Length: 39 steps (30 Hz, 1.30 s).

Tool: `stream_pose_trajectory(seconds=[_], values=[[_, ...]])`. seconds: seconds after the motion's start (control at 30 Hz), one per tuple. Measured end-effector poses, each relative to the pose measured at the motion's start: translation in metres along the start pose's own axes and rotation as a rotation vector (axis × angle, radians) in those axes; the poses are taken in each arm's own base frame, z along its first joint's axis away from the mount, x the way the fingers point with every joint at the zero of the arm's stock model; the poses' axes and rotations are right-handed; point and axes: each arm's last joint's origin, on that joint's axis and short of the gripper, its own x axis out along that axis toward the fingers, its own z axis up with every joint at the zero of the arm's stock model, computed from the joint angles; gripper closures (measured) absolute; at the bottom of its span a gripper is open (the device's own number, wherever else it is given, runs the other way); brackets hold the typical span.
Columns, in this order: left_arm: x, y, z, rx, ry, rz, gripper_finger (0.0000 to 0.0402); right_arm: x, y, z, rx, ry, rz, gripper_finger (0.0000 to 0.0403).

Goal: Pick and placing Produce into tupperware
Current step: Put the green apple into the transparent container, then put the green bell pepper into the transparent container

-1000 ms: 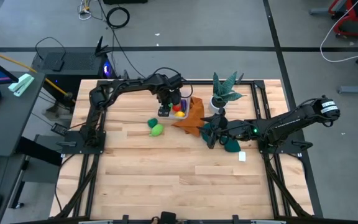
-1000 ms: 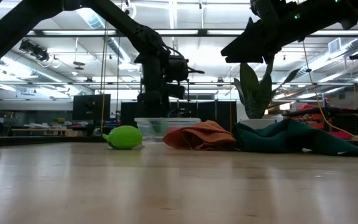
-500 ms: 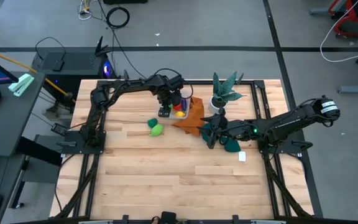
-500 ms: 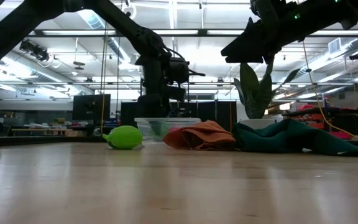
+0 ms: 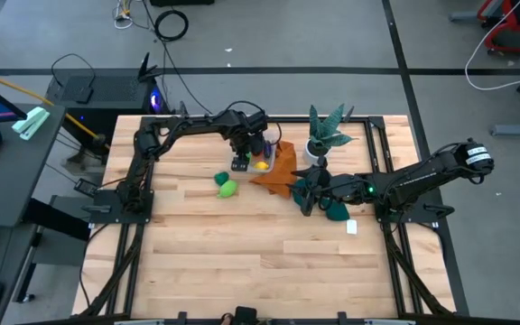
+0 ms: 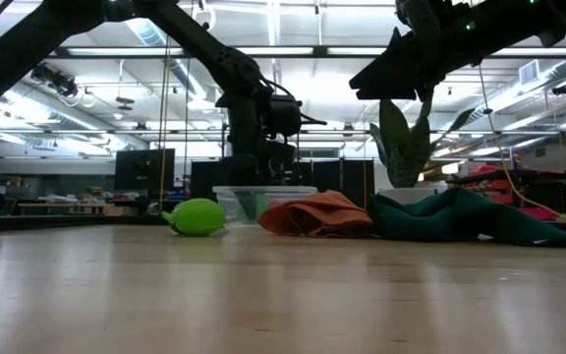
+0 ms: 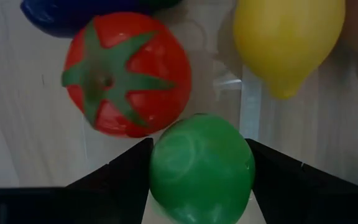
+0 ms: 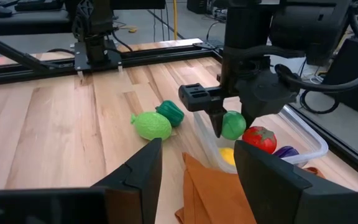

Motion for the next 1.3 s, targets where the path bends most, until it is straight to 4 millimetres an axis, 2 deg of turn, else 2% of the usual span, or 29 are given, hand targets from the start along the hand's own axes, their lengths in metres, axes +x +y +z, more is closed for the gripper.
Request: stream_pose_trajectory(seconds=[0.3, 0.47, 0.6, 0.87, 0.97, 1.17, 1.3], values=[[0.0, 0.0, 0.0, -0.006, 0.0, 0.003, 0.0099, 0.0, 0.0, 0.0, 0.0, 0.001, 0.005, 0.0238], [-0.004, 0.001, 0.001, -0.023, 0.017, 0.015, 0.0084, 0.0, 0.0, 0.0, 0.0, 0.001, 0.005, 0.0238], [-0.018, 0.005, 0.007, -0.027, 0.003, 0.025, 0.0087, 0.0, 0.0, 0.0, 0.0, 0.001, 0.005, 0.0238], [-0.059, 0.014, 0.022, -0.08, -0.048, 0.057, 0.0091, 0.0, 0.001, 0.0, -0.002, 0.001, 0.006, 0.0238], [-0.069, 0.013, 0.021, -0.142, -0.024, 0.046, 0.0093, 0.0, 0.001, 0.0, -0.002, 0.002, 0.012, 0.0238], [-0.076, 0.005, 0.012, -0.276, 0.074, -0.04, 0.0095, -0.001, 0.002, -0.001, -0.015, 0.012, 0.03, 0.0238], [-0.088, -0.003, 0.007, -0.33, 0.041, -0.097, 0.0095, -0.003, 0.006, -0.003, -0.045, 0.026, 0.046, 0.0238]])
